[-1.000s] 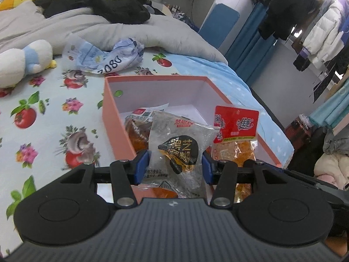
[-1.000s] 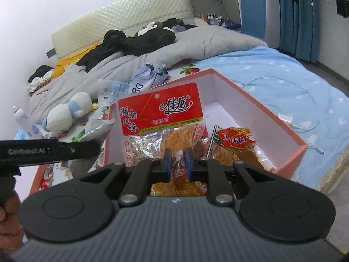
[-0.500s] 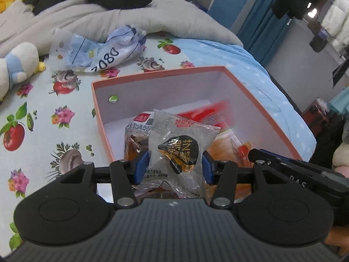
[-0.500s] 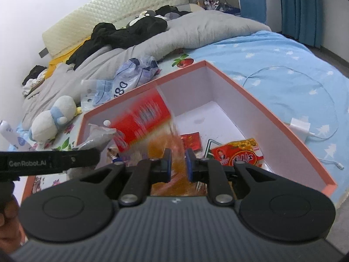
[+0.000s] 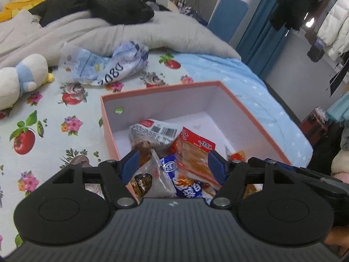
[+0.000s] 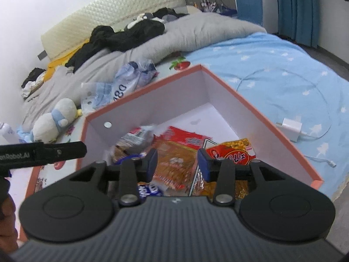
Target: Organize snacks
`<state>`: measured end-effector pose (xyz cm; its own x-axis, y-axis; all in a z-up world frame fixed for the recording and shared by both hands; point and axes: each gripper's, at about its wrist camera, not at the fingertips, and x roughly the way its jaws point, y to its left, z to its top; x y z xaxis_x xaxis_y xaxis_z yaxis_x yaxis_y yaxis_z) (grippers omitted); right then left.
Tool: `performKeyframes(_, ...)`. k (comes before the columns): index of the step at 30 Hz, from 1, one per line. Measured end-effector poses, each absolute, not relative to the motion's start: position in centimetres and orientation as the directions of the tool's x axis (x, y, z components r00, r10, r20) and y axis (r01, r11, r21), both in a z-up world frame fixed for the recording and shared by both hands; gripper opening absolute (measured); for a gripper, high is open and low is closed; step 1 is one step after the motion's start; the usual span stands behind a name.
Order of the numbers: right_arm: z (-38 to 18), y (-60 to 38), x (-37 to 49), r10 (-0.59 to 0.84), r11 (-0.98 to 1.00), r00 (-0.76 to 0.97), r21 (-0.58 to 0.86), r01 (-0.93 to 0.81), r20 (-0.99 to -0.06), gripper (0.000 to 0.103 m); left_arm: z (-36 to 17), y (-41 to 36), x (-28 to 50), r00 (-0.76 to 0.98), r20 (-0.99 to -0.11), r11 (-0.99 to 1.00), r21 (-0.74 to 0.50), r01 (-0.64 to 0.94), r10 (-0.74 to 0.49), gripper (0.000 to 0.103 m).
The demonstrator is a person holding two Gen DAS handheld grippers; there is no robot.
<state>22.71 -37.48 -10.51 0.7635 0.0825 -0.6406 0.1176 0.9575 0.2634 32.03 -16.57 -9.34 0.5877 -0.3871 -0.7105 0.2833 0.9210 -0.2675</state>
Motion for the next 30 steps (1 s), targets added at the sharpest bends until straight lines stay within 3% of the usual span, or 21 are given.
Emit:
performKeyframes(14, -3.0, -36.5, 13.4, 0.06, 0.95, 0.865, 0.295, 0.104, -0.499, 0.043, -0.3, -14.2, 21.8, 0.683, -0.583, 0.897, -0.24, 0.372, -0.439, 0.074)
performKeyframes(22, -1.7, -34.8, 8.9, 0.052, 0.96, 0.894, 0.268, 0.077, -0.446, 0.043, 1.3, -13.9, 16.6, 0.703, -0.538, 0.883, -0.231, 0.407, -0.465, 0.074)
performKeyframes(30, -2.6, -34.0, 6.1, 0.036, 0.97, 0.892, 0.232, 0.078, -0.451, 0.043, 0.8, -13.2, 12.5, 0.718, -0.521, 0.886, -0.229, 0.403, -0.462, 0.074)
